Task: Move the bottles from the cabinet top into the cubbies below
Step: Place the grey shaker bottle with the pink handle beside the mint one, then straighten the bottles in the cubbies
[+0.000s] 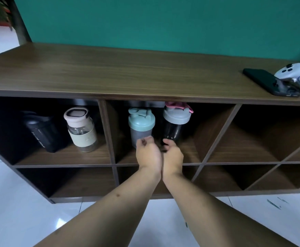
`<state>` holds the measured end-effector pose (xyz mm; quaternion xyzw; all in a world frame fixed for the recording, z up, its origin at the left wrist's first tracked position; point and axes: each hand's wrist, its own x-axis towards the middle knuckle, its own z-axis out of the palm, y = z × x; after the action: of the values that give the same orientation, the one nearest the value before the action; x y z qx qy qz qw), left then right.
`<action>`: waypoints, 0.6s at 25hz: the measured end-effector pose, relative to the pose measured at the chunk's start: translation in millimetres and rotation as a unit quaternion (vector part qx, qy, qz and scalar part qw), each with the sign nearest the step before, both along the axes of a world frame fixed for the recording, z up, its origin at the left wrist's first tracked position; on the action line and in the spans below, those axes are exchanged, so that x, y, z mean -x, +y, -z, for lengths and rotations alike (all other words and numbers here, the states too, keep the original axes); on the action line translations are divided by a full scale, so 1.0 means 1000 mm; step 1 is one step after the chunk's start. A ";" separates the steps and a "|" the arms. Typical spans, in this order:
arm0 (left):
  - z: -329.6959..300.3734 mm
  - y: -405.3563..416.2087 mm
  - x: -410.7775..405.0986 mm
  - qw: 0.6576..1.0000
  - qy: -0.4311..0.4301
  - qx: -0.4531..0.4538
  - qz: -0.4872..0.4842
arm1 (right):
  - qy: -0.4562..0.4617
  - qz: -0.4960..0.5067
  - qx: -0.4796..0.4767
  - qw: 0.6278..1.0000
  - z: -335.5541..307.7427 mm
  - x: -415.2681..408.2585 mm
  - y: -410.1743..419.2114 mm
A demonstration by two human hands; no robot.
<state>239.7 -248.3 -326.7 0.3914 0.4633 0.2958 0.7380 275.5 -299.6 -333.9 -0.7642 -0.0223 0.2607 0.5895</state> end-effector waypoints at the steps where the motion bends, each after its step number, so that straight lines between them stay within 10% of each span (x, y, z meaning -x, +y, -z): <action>1: -0.003 0.006 0.004 0.999 0.010 -0.018 -0.027 | 0.011 -0.026 -0.017 0.999 0.000 0.003 0.009; 15: -0.007 0.044 0.014 0.987 -0.130 0.098 -0.012 | 0.018 -0.115 -0.088 0.989 -0.003 0.010 0.045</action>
<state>225.7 -204.5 -319.7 0.2697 0.3951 0.3058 0.8232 265.5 -254.8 -330.4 -0.6970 -0.1220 0.3371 0.6210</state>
